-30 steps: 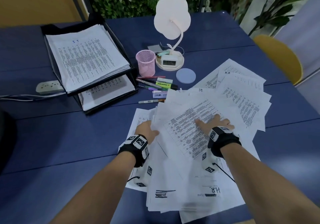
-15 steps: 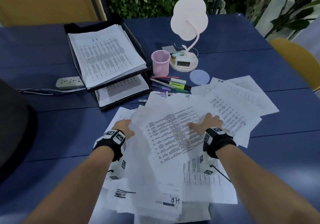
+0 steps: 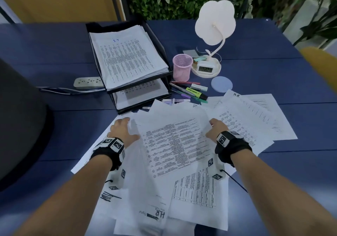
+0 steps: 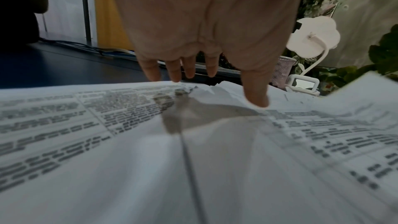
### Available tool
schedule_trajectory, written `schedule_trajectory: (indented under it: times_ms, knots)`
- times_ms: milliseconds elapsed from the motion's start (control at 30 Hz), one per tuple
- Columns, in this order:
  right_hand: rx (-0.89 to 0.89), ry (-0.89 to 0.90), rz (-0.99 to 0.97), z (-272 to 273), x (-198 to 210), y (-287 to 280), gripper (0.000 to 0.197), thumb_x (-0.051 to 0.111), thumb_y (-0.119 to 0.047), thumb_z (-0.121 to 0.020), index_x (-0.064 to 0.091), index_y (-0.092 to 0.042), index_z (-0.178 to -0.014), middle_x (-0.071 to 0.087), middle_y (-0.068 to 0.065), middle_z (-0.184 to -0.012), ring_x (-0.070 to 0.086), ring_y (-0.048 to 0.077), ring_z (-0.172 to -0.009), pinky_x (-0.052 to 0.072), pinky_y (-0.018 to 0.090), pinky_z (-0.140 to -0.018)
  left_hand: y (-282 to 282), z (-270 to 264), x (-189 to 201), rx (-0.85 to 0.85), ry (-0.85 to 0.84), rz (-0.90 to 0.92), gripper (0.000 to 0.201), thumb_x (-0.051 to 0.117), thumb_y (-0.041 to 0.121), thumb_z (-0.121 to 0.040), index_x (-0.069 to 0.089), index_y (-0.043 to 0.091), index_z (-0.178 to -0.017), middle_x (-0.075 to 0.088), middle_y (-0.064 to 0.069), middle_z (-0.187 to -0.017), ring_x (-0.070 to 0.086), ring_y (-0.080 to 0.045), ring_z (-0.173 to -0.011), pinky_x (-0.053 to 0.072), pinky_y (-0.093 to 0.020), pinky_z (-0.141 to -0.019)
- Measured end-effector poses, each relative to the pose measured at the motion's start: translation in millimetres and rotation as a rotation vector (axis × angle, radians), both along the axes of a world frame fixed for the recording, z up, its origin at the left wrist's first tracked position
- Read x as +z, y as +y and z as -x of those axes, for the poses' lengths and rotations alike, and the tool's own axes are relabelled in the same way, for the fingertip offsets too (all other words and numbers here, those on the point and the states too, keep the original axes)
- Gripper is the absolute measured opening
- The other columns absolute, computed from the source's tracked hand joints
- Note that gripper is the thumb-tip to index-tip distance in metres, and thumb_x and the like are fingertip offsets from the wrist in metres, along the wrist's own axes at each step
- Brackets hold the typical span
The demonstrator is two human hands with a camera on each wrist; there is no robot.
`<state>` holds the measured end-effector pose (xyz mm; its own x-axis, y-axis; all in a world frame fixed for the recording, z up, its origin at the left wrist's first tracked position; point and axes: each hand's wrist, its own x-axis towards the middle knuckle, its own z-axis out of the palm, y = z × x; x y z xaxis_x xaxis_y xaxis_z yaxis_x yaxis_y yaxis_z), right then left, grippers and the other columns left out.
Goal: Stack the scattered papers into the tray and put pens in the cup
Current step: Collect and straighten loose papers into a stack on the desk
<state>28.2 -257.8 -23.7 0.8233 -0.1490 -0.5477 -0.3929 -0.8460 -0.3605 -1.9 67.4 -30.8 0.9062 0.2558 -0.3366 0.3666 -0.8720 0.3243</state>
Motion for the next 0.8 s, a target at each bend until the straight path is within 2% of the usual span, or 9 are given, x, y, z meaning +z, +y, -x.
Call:
schedule_trajectory:
  times_ms: [100, 200, 267, 333, 433, 533, 667, 733, 800]
  knots:
    - [0.021, -0.139, -0.083, -6.6, 6.8, 8.5, 0.034, 0.051, -0.004, -0.086, 0.06, -0.012, -0.118, 0.062, 0.01, -0.119, 0.058, 0.029, -0.107, 0.042, 0.026, -0.081, -5.0, 4.1, 3.5, -0.069, -0.061, 0.03, 0.093, 0.072, 0.062, -0.066, 0.033, 0.027, -0.143, 0.033, 0.0, -0.149, 0.034, -0.025, -0.134, 0.029, -0.047, -0.109]
    - [0.052, -0.273, -0.185, -9.6, 15.5, 27.1, 0.022, 0.051, 0.0, -0.083, 0.063, -0.017, -0.084, 0.064, 0.01, -0.086, 0.057, 0.024, -0.083, 0.037, 0.022, -0.068, -12.3, 6.2, 11.8, -0.138, -0.036, 0.156, 0.092, 0.071, 0.062, -0.068, 0.03, 0.028, -0.144, 0.039, 0.002, -0.147, 0.039, -0.023, -0.132, 0.029, -0.047, -0.111]
    - [0.061, -0.323, -0.277, -12.2, 20.7, 40.7, 0.019, 0.056, 0.0, -0.081, 0.062, -0.018, -0.079, 0.061, 0.006, -0.08, 0.053, 0.02, -0.077, 0.035, 0.022, -0.065, -18.4, 7.5, 19.4, -0.115, 0.044, 0.34, 0.087, 0.074, 0.054, -0.07, 0.031, 0.03, -0.142, 0.044, 0.0, -0.143, 0.046, -0.024, -0.128, 0.037, -0.043, -0.106]
    - [0.023, -0.355, -0.362, -14.3, 24.3, 49.7, 0.013, 0.061, -0.004, -0.082, 0.066, -0.015, -0.087, 0.062, 0.003, -0.084, 0.053, 0.018, -0.078, 0.037, 0.022, -0.067, -22.4, 9.2, 24.0, -0.112, 0.088, 0.407, 0.07, 0.072, 0.036, -0.08, 0.037, 0.022, -0.139, 0.048, -0.007, -0.14, 0.048, -0.024, -0.126, 0.04, -0.034, -0.098]
    - [-0.118, -0.375, -0.338, -15.8, 20.5, 47.0, 0.025, 0.06, -0.012, -0.088, 0.061, -0.015, -0.113, 0.063, 0.005, -0.104, 0.057, 0.021, -0.092, 0.041, 0.025, -0.078, -17.4, 10.2, 24.1, 0.009, 0.041, 0.367, 0.053, 0.061, 0.019, -0.092, 0.04, 0.006, -0.139, 0.049, -0.013, -0.138, 0.051, -0.023, -0.115, 0.041, -0.021, -0.086]
    - [-0.21, -0.294, -0.097, -14.3, 8.4, 30.0, 0.031, 0.053, -0.013, -0.09, 0.054, -0.02, -0.12, 0.061, 0.009, -0.12, 0.056, 0.03, -0.11, 0.048, 0.035, -0.091, 3.2, 12.1, 18.1, 0.133, 0.035, 0.2, 0.044, 0.055, 0.023, -0.094, 0.045, 0.006, -0.134, 0.051, -0.016, -0.134, 0.051, -0.032, -0.118, 0.042, -0.031, -0.093]
    - [-0.158, -0.015, 0.236, 0.8, 5.1, 10.1, 0.046, 0.051, -0.03, -0.088, 0.041, -0.011, -0.129, 0.046, 0.018, -0.131, 0.046, 0.038, -0.12, 0.042, 0.042, -0.1, 25.8, 11.4, 10.0, 0.157, 0.123, 0.024, 0.033, 0.053, 0.019, -0.093, 0.048, 0.001, -0.12, 0.055, -0.021, -0.12, 0.053, -0.035, -0.1, 0.046, -0.037, -0.08]
    - [-0.188, 0.048, 0.267, 8.9, 2.9, 5.4, 0.058, 0.056, -0.039, -0.085, 0.037, -0.009, -0.132, 0.038, 0.019, -0.135, 0.04, 0.038, -0.124, 0.037, 0.044, -0.103, 26.5, 11.8, 7.7, 0.147, 0.144, -0.035, 0.039, 0.056, 0.027, -0.09, 0.05, 0.004, -0.121, 0.049, -0.021, -0.125, 0.049, -0.036, -0.109, 0.045, -0.039, -0.086]
    - [-0.197, 0.031, 0.284, 13.1, 1.1, 5.7, 0.059, 0.055, -0.043, -0.084, 0.038, -0.011, -0.131, 0.037, 0.018, -0.134, 0.038, 0.038, -0.124, 0.038, 0.045, -0.102, 22.8, 12.0, 3.6, 0.095, 0.124, -0.071, 0.045, 0.06, 0.036, -0.086, 0.053, 0.007, -0.12, 0.047, -0.018, -0.129, 0.043, -0.035, -0.119, 0.044, -0.04, -0.093]
